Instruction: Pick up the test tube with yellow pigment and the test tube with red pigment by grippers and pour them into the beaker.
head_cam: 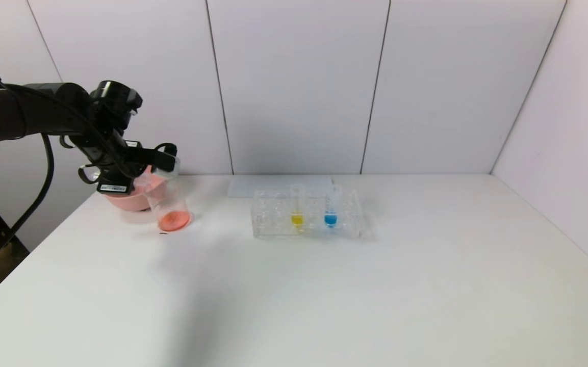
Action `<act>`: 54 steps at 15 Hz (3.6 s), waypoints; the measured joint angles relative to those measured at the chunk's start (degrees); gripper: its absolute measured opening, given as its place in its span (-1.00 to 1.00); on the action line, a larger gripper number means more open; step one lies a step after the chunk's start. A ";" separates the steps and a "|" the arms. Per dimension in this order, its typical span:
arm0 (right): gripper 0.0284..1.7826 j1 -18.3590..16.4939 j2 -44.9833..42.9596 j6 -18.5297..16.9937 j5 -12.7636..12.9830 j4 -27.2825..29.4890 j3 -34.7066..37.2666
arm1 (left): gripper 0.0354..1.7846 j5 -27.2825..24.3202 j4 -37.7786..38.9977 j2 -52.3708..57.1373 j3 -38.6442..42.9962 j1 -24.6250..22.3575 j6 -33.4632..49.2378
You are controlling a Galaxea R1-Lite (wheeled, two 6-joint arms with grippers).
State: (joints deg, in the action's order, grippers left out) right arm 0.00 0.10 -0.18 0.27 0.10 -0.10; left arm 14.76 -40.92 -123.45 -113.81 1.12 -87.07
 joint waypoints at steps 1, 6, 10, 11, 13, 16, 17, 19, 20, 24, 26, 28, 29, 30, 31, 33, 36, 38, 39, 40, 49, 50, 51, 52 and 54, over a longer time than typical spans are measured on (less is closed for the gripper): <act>0.91 0.00 0.00 0.00 -0.02 0.00 0.00 | -0.53 0.85 0.13 0.00 0.00 0.15 -0.65; 0.91 0.00 0.00 0.02 0.00 0.00 0.00 | -0.53 1.91 0.38 -0.04 0.00 0.66 -1.17; 0.91 0.00 0.00 0.00 0.00 0.00 0.00 | -0.53 2.27 0.38 -0.04 0.26 0.80 -1.30; 0.91 0.00 0.00 0.00 -0.02 0.00 0.00 | -0.53 2.29 0.41 -0.04 0.30 0.80 -1.27; 0.91 0.00 0.00 0.00 0.00 0.00 0.00 | -0.53 2.27 0.72 -0.06 0.30 0.94 -1.28; 0.91 0.00 0.00 0.00 0.00 0.00 0.00 | -0.53 2.27 0.74 -0.11 0.37 0.99 -1.27; 0.91 0.00 0.00 0.00 -0.02 0.00 0.00 | -0.53 2.24 0.72 -0.11 0.39 0.99 -1.22; 0.91 0.00 0.00 0.02 -0.02 0.00 0.00 | -0.53 2.16 0.66 -0.04 0.41 1.00 -1.19; 0.91 0.00 0.00 0.00 -0.02 0.00 0.00 | -0.53 2.18 0.50 0.00 0.44 1.00 -1.19; 0.91 0.00 0.00 0.00 -0.02 0.00 0.00 | -0.53 2.13 -0.11 0.57 0.59 1.00 -1.19; 0.91 0.00 0.00 0.00 0.00 0.00 0.00 | -0.53 1.46 -0.22 1.29 0.80 0.96 -0.85; 0.91 0.00 0.00 0.00 0.00 0.00 0.00 | -0.53 -0.99 -0.15 2.34 1.49 0.59 -0.56; 0.91 0.00 0.00 0.00 -0.02 0.00 0.00 | -0.53 -3.58 -0.06 2.84 1.79 -0.05 -0.37; 0.91 0.00 0.00 0.02 0.00 0.00 0.00 | -0.53 -5.95 -0.04 3.15 1.93 -0.66 0.05; 0.91 0.00 0.00 0.00 0.00 0.00 0.00 | -0.53 -8.96 0.05 3.34 2.01 -1.39 0.71; 0.91 0.00 0.00 0.00 0.00 0.00 0.00 | -0.53 -15.14 0.60 3.44 2.01 -3.23 2.50; 0.91 0.00 0.00 0.00 0.00 0.00 0.00 | -0.53 -20.30 1.01 3.61 1.08 -4.07 7.61; 0.91 0.00 0.00 0.00 -0.02 0.00 0.00 | -0.53 -25.37 2.56 4.22 0.85 -4.60 14.52; 0.91 0.00 0.00 0.00 0.00 0.00 0.00 | -0.53 -27.77 3.46 4.55 0.83 -4.92 18.27; 0.91 0.00 0.00 0.00 -0.02 0.00 0.00 | -0.53 -29.92 4.52 4.83 0.83 -5.17 22.02; 0.91 0.00 0.00 0.00 -0.02 0.00 0.00 | -0.53 -32.65 24.78 5.49 1.55 -6.74 57.99; 0.91 0.00 0.00 0.02 -0.02 0.00 0.00 | -0.53 -31.40 25.33 5.77 1.52 -6.72 62.12; 0.91 0.00 0.00 0.02 0.00 0.00 0.00 | -0.53 -29.34 25.55 6.17 1.52 -6.68 66.04; 0.91 0.00 0.00 0.00 0.00 0.00 0.00 | -0.53 -26.92 25.75 6.50 1.66 -6.74 69.34; 0.91 0.00 0.00 0.00 0.00 0.00 0.00 | -0.53 -21.28 28.28 6.75 2.76 -7.70 75.85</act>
State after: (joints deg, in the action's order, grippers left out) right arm 0.00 0.10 -0.18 0.27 0.10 -0.10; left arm -6.52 -12.64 -116.70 -111.06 -6.58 -11.22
